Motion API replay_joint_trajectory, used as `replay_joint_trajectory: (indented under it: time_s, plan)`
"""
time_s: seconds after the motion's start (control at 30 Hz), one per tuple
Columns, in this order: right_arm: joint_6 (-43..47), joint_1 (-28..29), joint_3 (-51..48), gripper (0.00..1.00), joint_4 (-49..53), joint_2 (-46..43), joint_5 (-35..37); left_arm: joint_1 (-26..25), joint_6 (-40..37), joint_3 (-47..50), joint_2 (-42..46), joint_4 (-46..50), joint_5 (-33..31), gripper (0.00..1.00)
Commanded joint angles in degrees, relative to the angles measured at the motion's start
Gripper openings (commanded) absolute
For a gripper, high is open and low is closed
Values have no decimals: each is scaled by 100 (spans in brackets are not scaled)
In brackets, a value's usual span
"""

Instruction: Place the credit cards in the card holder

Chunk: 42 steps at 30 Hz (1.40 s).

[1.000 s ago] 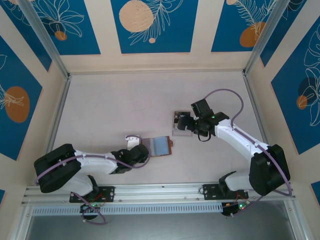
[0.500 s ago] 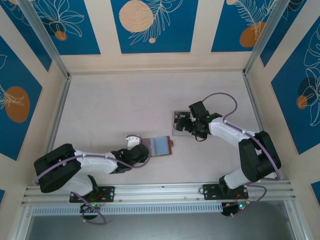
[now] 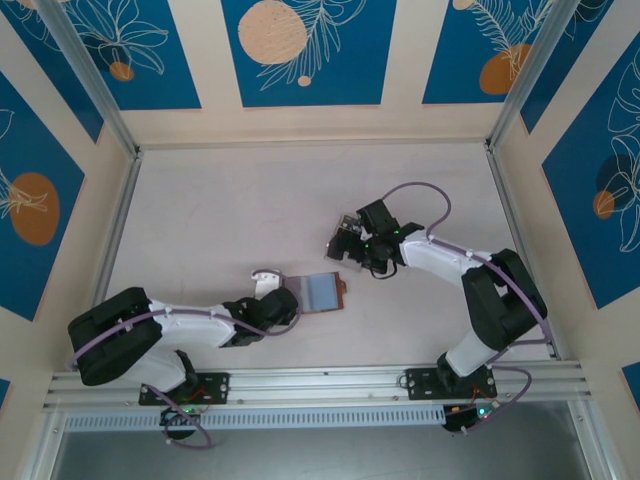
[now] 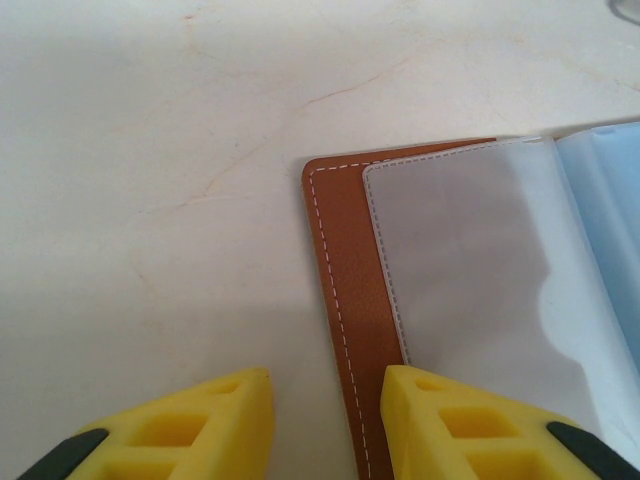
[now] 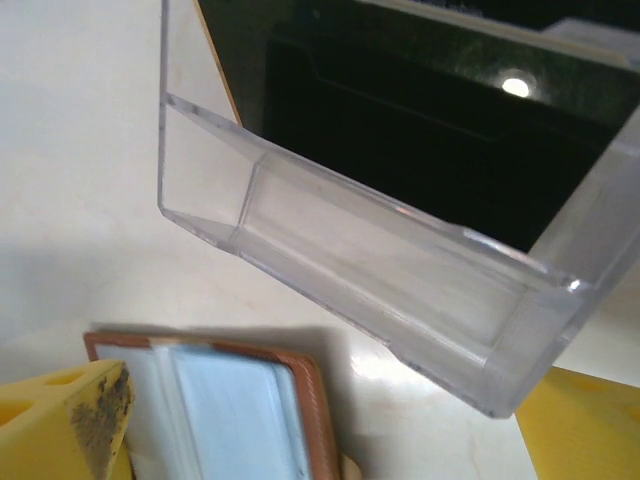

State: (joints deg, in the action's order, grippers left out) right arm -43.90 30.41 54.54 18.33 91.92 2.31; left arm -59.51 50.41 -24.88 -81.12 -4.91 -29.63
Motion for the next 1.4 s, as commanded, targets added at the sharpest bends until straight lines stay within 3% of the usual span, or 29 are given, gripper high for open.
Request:
replay_joint_trajectory:
  time_s: [0.0, 0.13, 0.33, 0.43, 0.5, 0.63, 0.8, 1.03, 1.37]
  plan:
    - [-101, 52, 373, 98, -365, 411, -245, -8, -36, 80, -242, 280, 844, 35]
    - [-34, 76, 727, 99, -575, 868, -470, -8, -34, 81, -181, 354, 819, 35]
    - [412, 401, 1139, 97, -114, 698, -493, -8, -50, 63, -165, 383, 782, 36]
    - [916, 489, 1626, 87, 912, 668, 10, -8, -58, 63, -167, 376, 795, 36]
    - [1224, 437, 1824, 74, 1306, 649, 112, -8, -58, 79, -167, 365, 797, 36]
    - [1655, 405, 2167, 59, 1714, 595, 491, -8, -51, 95, -158, 361, 805, 36]
    - [2210, 319, 2991, 41, 2157, 1175, 938, -8, -67, 47, -201, 357, 818, 36]
    - [2656, 346, 3708, 39, 2426, 1952, 1055, -4, -84, -8, -255, 357, 837, 36]
    - [2869, 448, 3840, 35, 2422, 2425, 1270, -7, -93, -25, -342, 329, 842, 35]
